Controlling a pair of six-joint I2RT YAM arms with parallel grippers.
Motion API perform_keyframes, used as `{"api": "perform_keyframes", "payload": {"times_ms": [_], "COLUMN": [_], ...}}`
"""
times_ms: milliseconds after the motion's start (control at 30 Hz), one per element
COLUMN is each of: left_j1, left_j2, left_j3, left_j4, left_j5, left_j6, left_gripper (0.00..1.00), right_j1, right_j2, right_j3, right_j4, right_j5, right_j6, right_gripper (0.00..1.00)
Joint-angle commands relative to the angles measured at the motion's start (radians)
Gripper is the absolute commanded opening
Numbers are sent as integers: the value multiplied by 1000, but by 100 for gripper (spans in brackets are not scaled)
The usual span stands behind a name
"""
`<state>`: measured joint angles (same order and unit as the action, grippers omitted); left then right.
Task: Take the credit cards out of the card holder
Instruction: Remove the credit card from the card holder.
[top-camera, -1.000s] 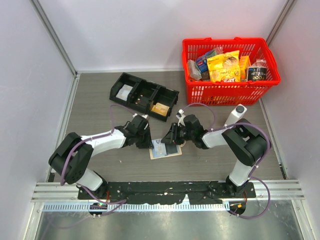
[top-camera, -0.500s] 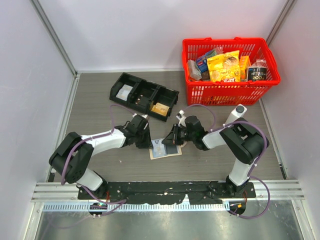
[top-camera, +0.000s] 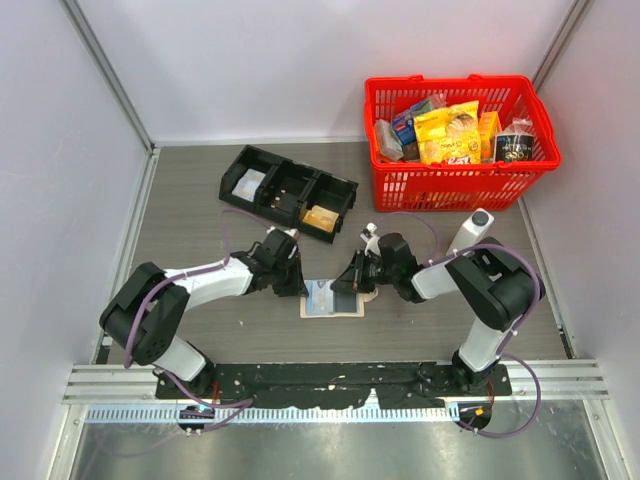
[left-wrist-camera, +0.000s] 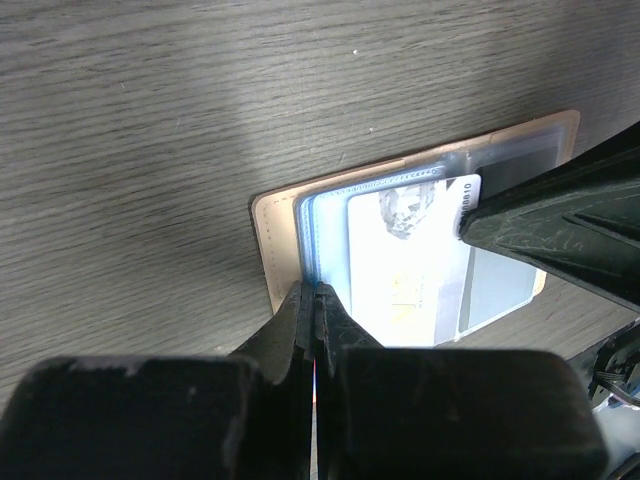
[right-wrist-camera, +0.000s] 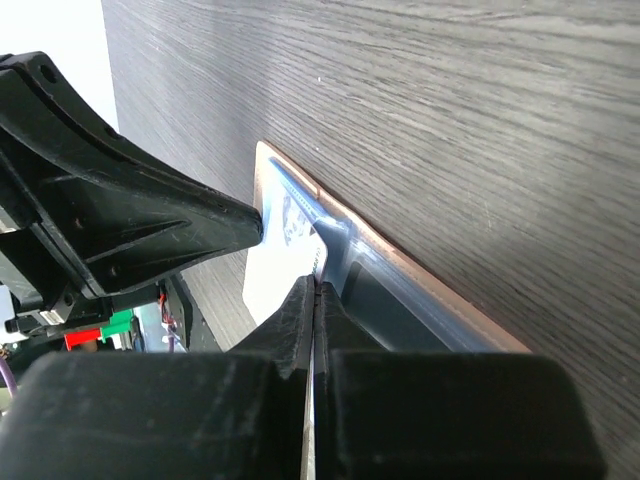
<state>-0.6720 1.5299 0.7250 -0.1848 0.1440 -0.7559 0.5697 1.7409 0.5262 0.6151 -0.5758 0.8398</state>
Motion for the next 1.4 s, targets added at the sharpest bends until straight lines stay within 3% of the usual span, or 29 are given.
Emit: {"api": "perform_keyframes", "payload": {"times_ms": [0,500,867,1100,1367], "left_j1": [2,3,-27,-50,-57], "left_j2": [23,-36,-106,8,116], "left_j3": [-22,-13,86,136,137], "left_j4": [-25,-44,-42,10,10], "left_j5": [-26,-35,35,143,138], "left_j6": [10,7,-8,-23,3], "left_gripper": [0,0,12,12,10], "right_j1": [-10,-47,-47,-47,-48], "right_j2": [-61,-149,-124,-124,-110], "right_j3": [-5,-17,-8,-9,-5], "right_j4": [-34,-199,-196,-193,-170], "right_j5": [7,70,70,68,50], "right_j6": [-39,-80,-85,-82,-73], "right_gripper": [1,1,2,2,4]}}
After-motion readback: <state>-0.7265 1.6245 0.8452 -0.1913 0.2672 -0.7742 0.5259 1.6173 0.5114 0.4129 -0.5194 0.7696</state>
